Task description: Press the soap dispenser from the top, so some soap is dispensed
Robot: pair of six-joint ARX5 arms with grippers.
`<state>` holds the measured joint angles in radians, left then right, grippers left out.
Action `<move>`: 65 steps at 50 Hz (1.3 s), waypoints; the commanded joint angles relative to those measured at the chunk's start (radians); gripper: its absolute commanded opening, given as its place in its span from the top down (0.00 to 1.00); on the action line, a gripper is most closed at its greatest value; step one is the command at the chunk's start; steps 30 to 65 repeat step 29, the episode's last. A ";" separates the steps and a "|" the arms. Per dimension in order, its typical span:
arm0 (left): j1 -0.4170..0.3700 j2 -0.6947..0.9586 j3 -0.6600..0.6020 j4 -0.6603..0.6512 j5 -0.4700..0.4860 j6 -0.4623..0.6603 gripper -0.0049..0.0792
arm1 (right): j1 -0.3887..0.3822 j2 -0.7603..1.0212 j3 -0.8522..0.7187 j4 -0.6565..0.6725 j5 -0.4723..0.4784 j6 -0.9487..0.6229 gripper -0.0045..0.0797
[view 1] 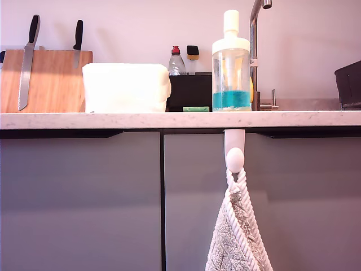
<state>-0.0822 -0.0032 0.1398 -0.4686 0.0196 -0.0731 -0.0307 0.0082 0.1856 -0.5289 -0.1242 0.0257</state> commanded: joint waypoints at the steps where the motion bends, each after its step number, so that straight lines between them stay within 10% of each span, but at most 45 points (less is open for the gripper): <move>1: 0.004 -0.010 -0.018 -0.011 -0.002 -0.005 0.97 | 0.004 -0.006 -0.023 -0.029 -0.003 0.001 0.83; 65: 0.004 -0.010 -0.018 -0.040 -0.002 -0.005 0.97 | 0.004 -0.006 -0.023 -0.106 -0.003 0.001 0.83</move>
